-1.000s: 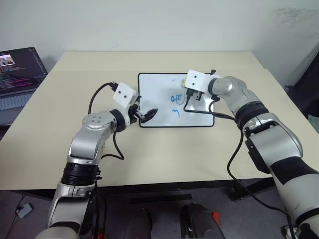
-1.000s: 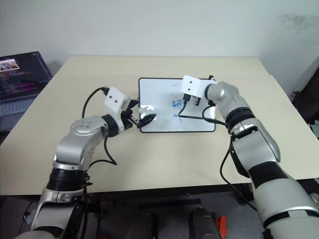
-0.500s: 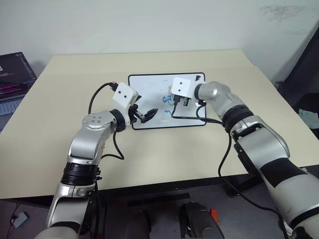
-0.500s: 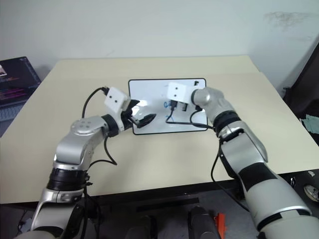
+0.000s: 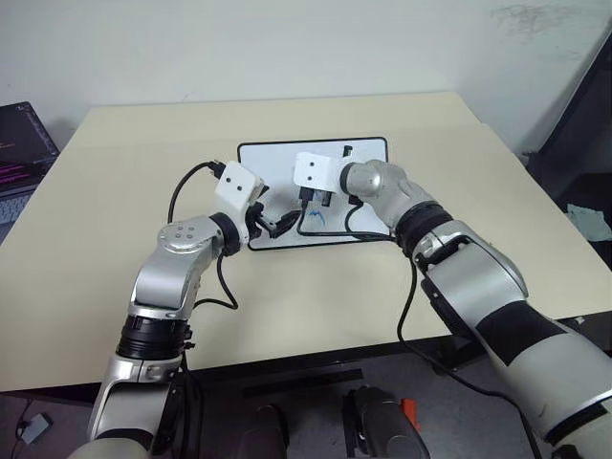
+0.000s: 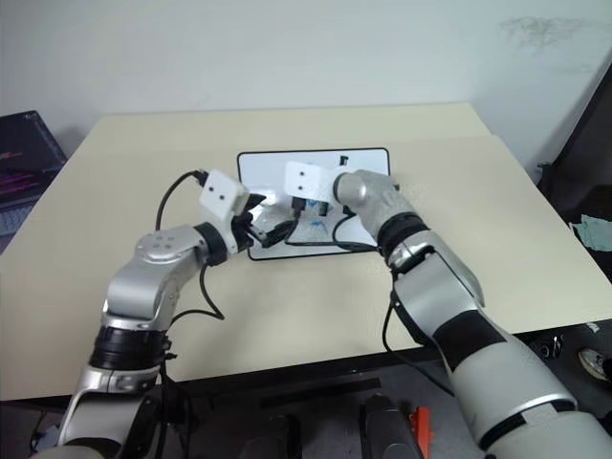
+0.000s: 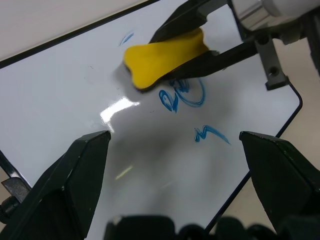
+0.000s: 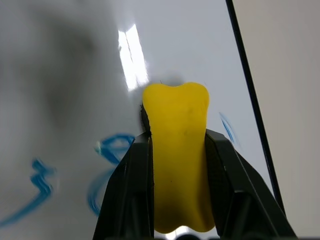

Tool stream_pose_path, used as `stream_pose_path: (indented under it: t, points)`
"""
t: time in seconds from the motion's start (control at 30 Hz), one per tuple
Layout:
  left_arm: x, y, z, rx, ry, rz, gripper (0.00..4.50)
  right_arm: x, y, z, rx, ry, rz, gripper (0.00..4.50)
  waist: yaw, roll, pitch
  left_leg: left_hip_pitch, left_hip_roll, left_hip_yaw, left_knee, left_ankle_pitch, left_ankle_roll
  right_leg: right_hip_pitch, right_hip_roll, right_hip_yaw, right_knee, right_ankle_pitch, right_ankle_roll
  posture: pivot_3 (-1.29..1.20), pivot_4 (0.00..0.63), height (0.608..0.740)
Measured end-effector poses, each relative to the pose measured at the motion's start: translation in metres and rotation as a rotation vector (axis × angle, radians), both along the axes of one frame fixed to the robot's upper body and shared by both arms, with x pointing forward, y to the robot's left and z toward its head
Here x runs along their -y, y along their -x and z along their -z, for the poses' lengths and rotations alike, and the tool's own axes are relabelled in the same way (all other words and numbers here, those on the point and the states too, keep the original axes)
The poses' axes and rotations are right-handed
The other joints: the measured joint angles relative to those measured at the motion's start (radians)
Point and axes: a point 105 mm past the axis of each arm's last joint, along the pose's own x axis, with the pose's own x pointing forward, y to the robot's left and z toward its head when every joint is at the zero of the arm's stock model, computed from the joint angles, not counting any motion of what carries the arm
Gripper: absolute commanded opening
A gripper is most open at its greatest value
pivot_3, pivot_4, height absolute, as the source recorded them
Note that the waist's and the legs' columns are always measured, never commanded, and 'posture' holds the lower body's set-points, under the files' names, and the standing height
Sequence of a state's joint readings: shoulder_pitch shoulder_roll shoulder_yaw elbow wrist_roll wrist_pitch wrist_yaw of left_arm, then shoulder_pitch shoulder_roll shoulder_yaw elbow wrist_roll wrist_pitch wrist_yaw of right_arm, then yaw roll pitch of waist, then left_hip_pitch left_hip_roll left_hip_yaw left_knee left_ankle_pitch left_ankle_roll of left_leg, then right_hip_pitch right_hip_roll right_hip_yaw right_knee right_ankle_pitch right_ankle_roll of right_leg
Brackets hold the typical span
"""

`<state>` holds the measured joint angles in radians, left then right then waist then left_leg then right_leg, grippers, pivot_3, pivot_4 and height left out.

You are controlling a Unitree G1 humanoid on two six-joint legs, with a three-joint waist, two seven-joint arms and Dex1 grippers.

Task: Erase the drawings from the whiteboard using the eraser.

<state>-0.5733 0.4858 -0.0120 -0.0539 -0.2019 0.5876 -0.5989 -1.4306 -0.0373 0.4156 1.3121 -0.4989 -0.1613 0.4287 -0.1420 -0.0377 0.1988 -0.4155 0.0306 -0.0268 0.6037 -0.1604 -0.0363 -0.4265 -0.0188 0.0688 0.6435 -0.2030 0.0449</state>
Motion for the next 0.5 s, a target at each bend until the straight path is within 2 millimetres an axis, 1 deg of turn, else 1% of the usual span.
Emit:
stream_pose_path:
  t: [0.13,0.27,0.37,0.5]
  points:
    - [0.001,0.001,-0.002,0.007,-0.001,0.003,4.5,-0.012,0.004,-0.002,0.002,-0.006,-0.024,1.01,0.006,0.0,0.0,-0.002,0.0,0.0,-0.003,0.0,0.0,-0.002,0.0,0.0,-0.001,-0.001,0.0,0.0,0.15,0.74]
    - [0.0,0.001,0.0,-0.002,-0.001,-0.001,4.5,-0.012,0.004,-0.003,0.003,-0.008,-0.023,1.01,0.008,0.0,0.0,-0.002,0.0,0.001,-0.007,0.0,-0.001,-0.004,0.0,0.0,0.0,-0.003,-0.001,0.0,0.15,0.74]
    - [0.0,0.001,0.0,-0.003,-0.001,0.0,4.5,-0.007,0.002,-0.004,0.004,-0.002,-0.014,1.01,0.012,-0.001,0.0,-0.002,0.0,0.0,-0.007,0.0,-0.001,-0.005,0.0,-0.001,0.0,-0.003,-0.001,0.0,0.15,0.74]
    - [0.0,0.001,0.0,-0.003,-0.001,0.0,4.5,0.01,-0.005,-0.008,0.014,0.006,0.021,1.01,0.029,-0.001,0.0,-0.002,0.0,0.0,-0.007,0.0,-0.001,-0.004,0.0,0.0,0.0,-0.003,-0.002,0.0,0.15,0.74]
